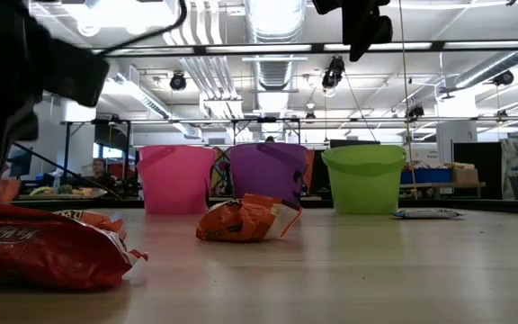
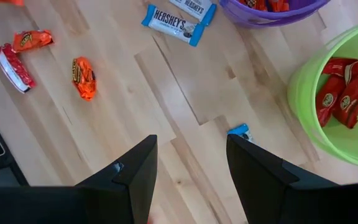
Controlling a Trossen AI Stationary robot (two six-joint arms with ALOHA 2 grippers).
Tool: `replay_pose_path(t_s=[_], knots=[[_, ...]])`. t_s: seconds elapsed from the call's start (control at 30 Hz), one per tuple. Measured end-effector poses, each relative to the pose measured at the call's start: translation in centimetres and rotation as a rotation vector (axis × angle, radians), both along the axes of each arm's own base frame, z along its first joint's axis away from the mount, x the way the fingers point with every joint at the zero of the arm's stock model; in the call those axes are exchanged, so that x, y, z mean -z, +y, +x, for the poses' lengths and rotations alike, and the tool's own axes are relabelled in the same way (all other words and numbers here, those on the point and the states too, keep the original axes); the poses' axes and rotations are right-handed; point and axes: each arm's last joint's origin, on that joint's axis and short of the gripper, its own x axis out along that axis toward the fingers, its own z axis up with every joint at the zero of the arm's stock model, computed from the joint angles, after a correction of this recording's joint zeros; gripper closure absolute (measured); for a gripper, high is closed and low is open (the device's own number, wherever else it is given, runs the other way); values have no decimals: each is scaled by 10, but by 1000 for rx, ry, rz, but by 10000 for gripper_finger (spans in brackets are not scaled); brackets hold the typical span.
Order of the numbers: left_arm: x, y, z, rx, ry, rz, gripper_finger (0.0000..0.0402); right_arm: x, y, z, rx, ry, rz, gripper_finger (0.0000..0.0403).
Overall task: Organize candy in baskets
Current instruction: Put the orange chocolate into the violet bucket
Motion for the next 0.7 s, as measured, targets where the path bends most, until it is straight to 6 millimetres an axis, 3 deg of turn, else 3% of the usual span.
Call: replay_pose_path(t_s=[0.2,0.4,0.7], knots=[[-43,9,0,56,-78,116,400,-2,-1,6,-37,-68,-23,220],[-99,39,-6,30,-203,293,401,-8,-2,17,-106,-203,-72,220],[-177,86,-19,75,-539,725,401,-23,2,49,-221,-539,-188,220]])
